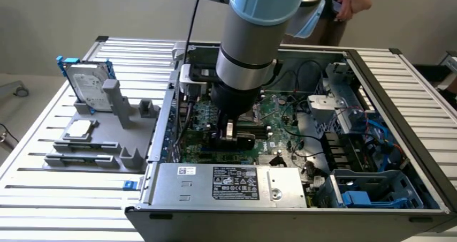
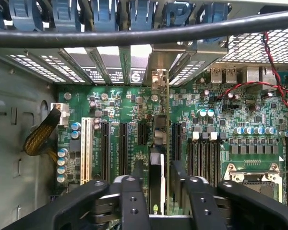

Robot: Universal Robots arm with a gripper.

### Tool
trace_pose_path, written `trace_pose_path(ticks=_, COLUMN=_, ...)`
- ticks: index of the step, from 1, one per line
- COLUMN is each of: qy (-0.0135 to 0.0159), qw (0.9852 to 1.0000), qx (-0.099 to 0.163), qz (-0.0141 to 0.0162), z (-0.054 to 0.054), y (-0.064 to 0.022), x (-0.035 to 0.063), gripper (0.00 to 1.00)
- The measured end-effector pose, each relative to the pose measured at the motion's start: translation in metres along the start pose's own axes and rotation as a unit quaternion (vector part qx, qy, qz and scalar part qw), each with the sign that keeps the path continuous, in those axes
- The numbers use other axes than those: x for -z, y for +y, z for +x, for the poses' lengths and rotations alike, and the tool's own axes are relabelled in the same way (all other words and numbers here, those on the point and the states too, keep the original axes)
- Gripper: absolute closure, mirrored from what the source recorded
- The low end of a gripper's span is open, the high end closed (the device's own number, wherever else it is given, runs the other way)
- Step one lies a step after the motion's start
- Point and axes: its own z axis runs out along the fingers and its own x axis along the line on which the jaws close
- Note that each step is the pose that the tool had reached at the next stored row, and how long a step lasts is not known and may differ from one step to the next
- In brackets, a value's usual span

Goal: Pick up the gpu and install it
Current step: 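Insert the gpu into the slot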

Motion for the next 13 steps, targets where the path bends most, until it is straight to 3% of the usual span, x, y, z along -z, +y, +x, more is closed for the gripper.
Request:
trace_pose_path(ticks=3, qy=0.0001, qw=1.0000, qx=0.000, qz=-0.0001, z=0.000, y=0.0003, x=0.0023, gripper=0.54)
trace_pose_path(ticks=4, qy=0.0001, qw=1.0000, qx=0.000, qz=-0.0001, z=0.000, y=0.0006, x=0.0041, gripper=0.47)
trace_pose_path(ticks=10, qy=0.0001, qw=1.0000, qx=0.000, qz=-0.0001, z=-0.002, y=0.0042, x=0.0289, gripper=0.47)
trace_pose_path(ticks=13, qy=0.0002, qw=1.0000, qx=0.000, qz=-0.0001, z=-0.003, y=0.0053, x=0.0367, gripper=0.50)
